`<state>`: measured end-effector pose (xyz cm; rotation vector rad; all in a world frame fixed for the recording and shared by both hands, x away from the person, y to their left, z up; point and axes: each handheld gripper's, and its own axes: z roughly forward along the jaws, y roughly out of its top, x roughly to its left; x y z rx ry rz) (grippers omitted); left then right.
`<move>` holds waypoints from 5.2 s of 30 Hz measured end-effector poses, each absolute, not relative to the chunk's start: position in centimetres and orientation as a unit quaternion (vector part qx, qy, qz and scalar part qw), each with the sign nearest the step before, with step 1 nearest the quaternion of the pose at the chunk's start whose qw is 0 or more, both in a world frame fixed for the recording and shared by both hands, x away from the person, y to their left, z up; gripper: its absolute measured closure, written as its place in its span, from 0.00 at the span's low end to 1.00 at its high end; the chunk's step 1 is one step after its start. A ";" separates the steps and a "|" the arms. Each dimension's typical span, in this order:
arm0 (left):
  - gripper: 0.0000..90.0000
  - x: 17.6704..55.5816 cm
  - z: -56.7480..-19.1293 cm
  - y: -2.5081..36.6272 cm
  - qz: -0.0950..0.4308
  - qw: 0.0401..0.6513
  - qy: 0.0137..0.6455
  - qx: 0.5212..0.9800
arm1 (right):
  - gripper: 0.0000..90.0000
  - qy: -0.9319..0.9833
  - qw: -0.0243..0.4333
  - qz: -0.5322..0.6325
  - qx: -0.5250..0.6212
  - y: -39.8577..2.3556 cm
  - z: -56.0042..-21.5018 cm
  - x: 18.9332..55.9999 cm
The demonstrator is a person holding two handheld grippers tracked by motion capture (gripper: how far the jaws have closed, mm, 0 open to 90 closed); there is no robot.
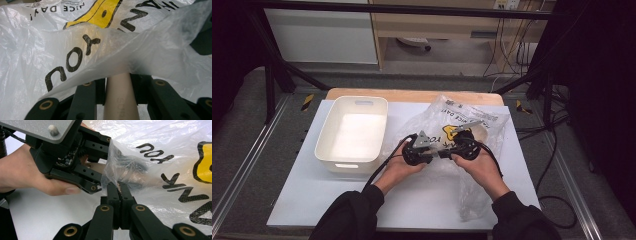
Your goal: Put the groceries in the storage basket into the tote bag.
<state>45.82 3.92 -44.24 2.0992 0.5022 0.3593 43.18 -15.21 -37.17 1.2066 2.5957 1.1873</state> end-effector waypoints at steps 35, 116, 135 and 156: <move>0.75 46.2 -44.7 3.8 0.147 0.468 0.218 0.844 | 1.00 0.838 0.028 0.372 0.399 -15.4 -38.1 43.4; 0.11 40.6 -38.0 10.6 0.177 0.522 0.306 0.776 | 0.76 0.819 0.055 0.383 0.423 -16.8 -39.5 42.5; 0.07 40.8 -37.5 11.0 0.184 0.519 0.324 0.769 | 0.24 0.814 0.134 0.388 0.412 -18.5 -38.3 39.2; 0.07 40.3 -37.2 11.5 0.185 0.515 0.329 0.770 | 0.07 0.796 0.156 0.392 0.434 -21.2 -39.3 36.6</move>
